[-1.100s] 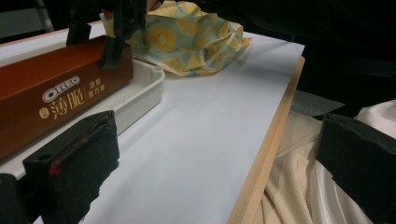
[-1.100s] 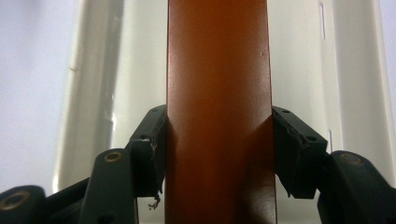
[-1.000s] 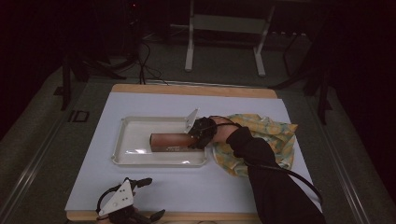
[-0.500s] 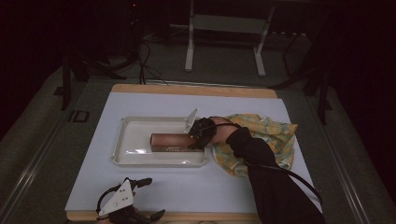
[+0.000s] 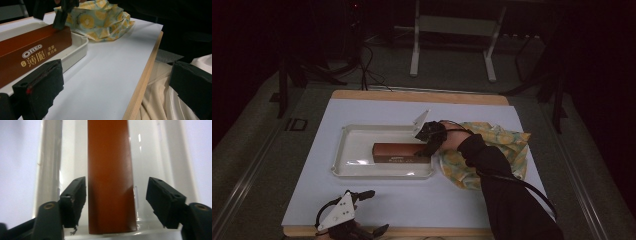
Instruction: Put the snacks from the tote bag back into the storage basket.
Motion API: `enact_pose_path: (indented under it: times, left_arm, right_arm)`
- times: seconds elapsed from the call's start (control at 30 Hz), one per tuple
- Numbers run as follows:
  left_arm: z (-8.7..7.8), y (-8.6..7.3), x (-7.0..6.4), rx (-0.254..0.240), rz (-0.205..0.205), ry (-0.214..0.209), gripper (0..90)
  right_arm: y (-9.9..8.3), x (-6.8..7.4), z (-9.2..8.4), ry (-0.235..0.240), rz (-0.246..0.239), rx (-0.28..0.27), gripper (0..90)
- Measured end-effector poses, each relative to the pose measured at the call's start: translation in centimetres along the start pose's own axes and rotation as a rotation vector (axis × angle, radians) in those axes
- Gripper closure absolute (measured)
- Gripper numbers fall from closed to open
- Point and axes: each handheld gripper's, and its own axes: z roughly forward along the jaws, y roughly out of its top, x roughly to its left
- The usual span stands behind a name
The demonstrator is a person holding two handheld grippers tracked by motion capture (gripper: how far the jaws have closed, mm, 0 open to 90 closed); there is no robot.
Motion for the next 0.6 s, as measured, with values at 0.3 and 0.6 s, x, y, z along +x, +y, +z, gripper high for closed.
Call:
enact_pose_path:
  times: [0.3,0.6]
  left_arm:
    - [0.0,0.0,0.0,-0.001,-0.002,0.004,0.0]
    - [0.0,0.0,0.0,-0.004,-0.004,0.006,0.0]
  right_arm:
    - [0.5,0.1,-3.0,-0.033,0.066,-0.052,11.1]
    - [-0.7,0.1,-5.3,-0.071,0.162,-0.126,11.0]
